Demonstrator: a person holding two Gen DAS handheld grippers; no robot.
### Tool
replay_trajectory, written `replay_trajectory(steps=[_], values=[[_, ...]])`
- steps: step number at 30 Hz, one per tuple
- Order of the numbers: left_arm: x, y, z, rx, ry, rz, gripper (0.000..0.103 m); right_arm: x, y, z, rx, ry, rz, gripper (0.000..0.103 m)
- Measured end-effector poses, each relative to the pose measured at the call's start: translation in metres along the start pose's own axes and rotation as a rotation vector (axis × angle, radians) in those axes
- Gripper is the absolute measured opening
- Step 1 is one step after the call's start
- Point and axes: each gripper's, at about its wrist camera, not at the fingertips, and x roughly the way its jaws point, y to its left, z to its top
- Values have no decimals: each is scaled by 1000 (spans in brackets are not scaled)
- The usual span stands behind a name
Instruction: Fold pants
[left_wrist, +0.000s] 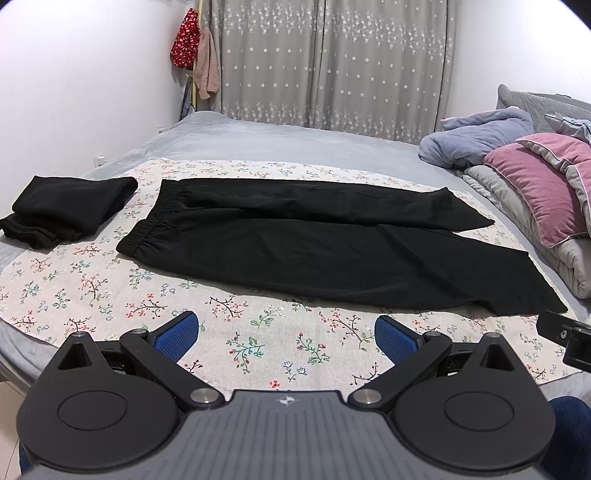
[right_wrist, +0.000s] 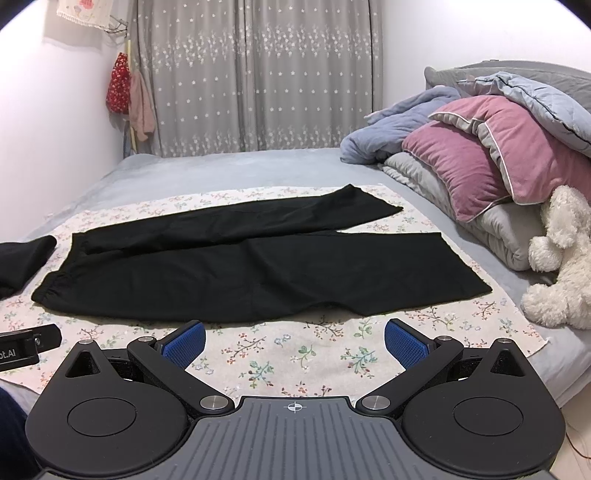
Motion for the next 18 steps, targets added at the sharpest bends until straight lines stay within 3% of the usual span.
replay_trajectory(steps=[18], values=[[2,-3,-2,29,8,-23,103,2,-1,-6,0,7,-14,103]])
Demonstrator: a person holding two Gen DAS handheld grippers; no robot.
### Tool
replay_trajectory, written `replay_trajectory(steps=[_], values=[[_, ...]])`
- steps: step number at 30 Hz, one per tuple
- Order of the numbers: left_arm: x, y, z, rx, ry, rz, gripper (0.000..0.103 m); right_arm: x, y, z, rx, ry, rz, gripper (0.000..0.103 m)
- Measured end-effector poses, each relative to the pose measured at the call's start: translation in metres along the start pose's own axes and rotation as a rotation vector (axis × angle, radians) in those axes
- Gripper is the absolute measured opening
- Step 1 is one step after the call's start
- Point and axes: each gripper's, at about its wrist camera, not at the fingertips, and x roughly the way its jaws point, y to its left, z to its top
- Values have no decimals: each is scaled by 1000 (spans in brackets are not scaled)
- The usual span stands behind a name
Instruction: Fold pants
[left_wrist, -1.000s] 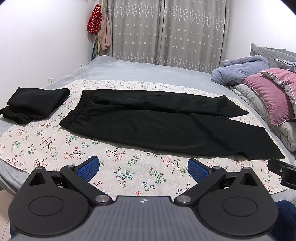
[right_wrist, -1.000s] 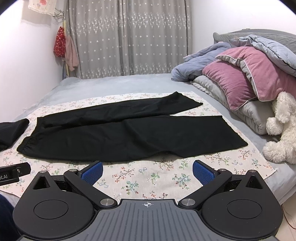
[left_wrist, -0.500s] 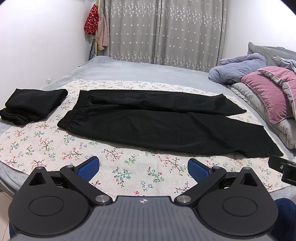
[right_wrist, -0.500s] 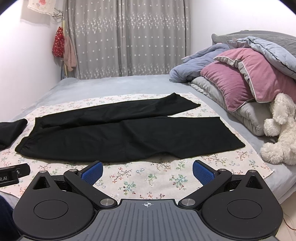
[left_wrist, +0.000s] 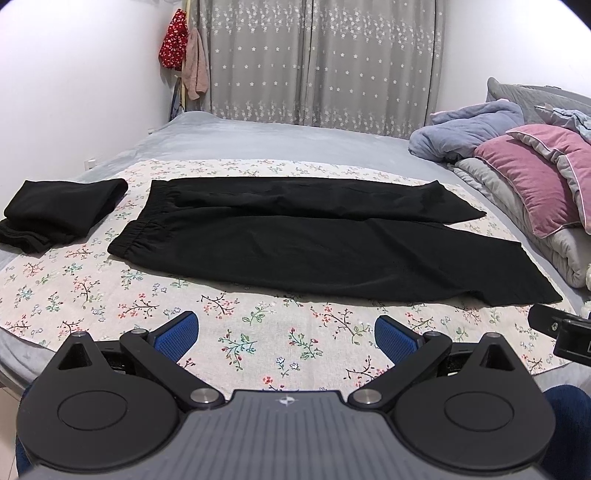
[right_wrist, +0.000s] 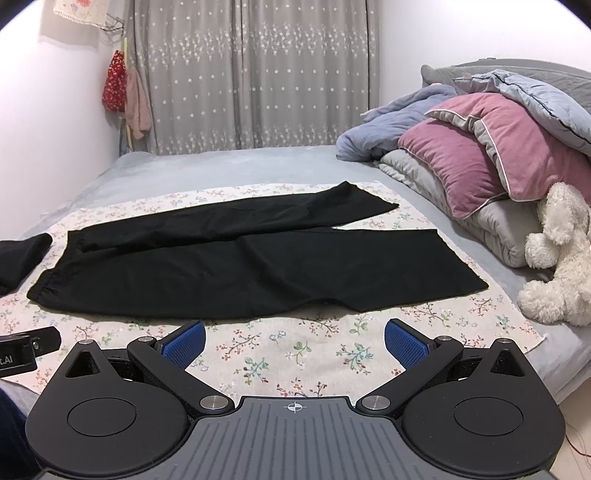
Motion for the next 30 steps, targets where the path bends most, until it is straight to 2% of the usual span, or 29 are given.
replay_trajectory(steps=[22,30], values=[[8,-2,-1,19,17,3,103,8,2,-5,-9,16,-9,103],[26,5,6,24,38,19,103,22,-1,-7,-11,26,-19,103]])
